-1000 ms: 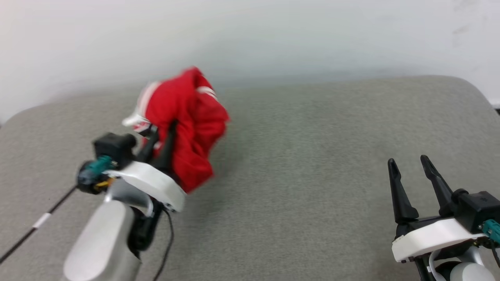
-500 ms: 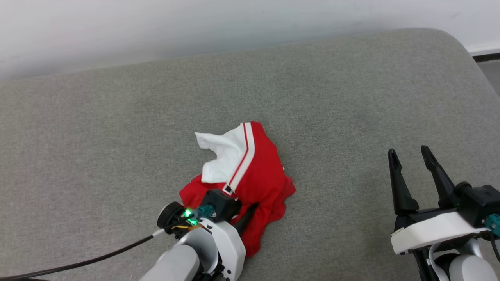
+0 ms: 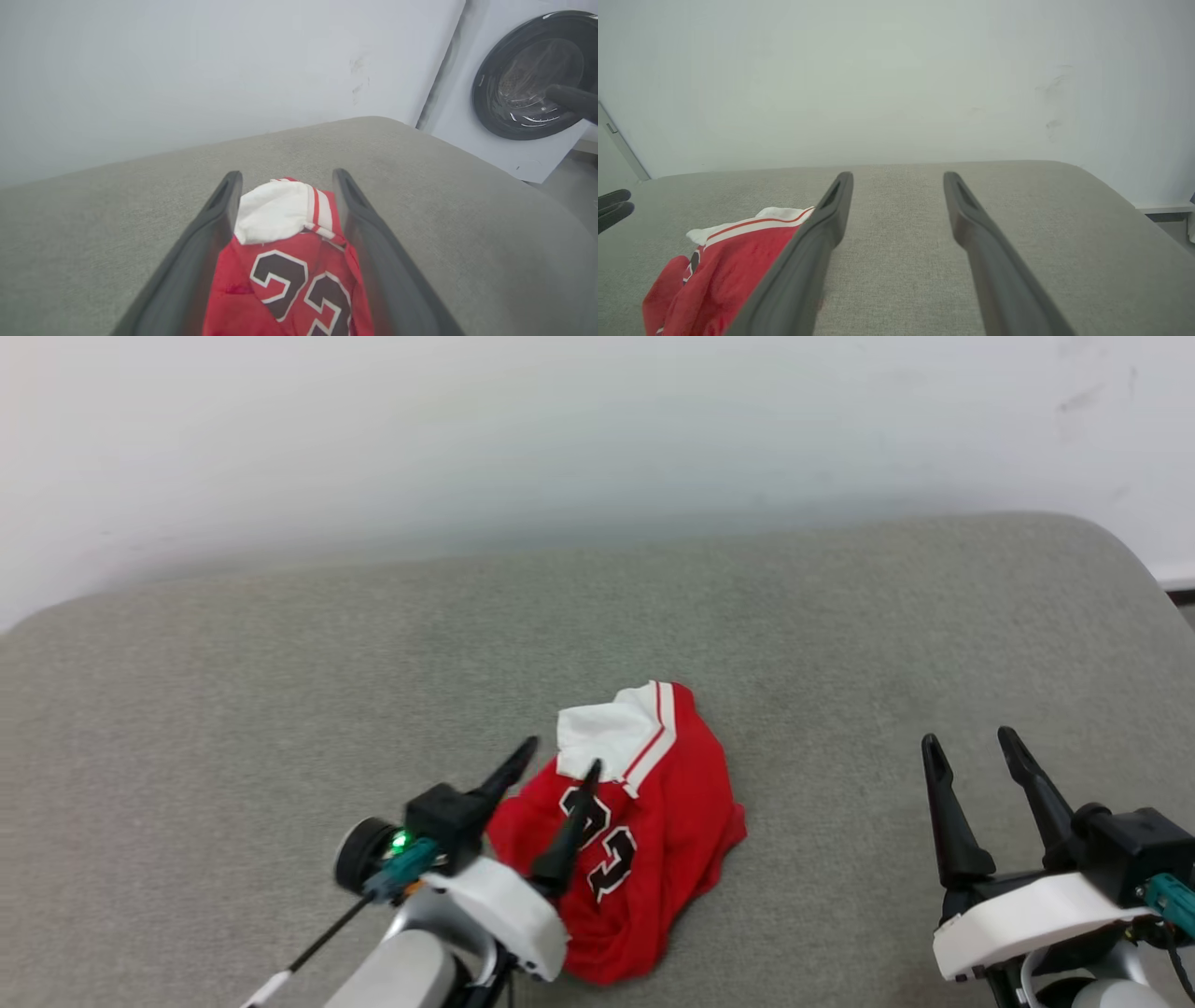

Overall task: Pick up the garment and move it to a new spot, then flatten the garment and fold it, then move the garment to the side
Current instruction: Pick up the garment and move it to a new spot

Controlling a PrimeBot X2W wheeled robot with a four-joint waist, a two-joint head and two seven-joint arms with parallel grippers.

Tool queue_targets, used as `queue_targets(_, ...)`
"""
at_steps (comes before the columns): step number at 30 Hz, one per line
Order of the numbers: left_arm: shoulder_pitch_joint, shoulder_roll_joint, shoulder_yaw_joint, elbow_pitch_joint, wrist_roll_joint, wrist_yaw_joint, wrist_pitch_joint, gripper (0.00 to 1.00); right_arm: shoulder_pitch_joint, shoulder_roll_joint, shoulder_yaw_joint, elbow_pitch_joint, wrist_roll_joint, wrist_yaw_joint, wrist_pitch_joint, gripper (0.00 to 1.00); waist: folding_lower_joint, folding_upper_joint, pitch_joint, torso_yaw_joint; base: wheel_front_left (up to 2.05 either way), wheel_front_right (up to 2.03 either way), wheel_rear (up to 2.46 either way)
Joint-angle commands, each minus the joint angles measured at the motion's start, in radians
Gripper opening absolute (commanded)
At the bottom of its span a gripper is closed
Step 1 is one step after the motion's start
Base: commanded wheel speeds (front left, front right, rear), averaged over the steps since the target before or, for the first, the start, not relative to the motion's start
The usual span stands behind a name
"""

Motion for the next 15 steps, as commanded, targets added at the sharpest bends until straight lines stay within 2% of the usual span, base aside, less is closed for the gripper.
queue_targets(1,0.029,0.01,0.021,-0.015,-0.013,0.015,-0.006,1.0,0.015,0.0,-0.001,-0.005,-0.004,0.0,0.005,1.0,0.0001,0.0,-0.025,0.027,0.0,0.0,0.0)
queue_targets(9,0.154,0.075,0.198,-0.132,-0.007,0.135,-0.021,1.0,0.05,0.0,-0.001,-0.025,0.003,0.0,0.02,1.0,0.0001,0.0,-0.05,0.058,0.0,0.0,0.0)
queue_targets(15,0.251,0.113,0.308,-0.226,0.027,0.173,-0.021,1.0,0.069,0.0,-0.008,-0.038,0.01,0.0,0.028,1.0,0.0001,0.0,-0.054,0.068,0.0,0.0,0.0)
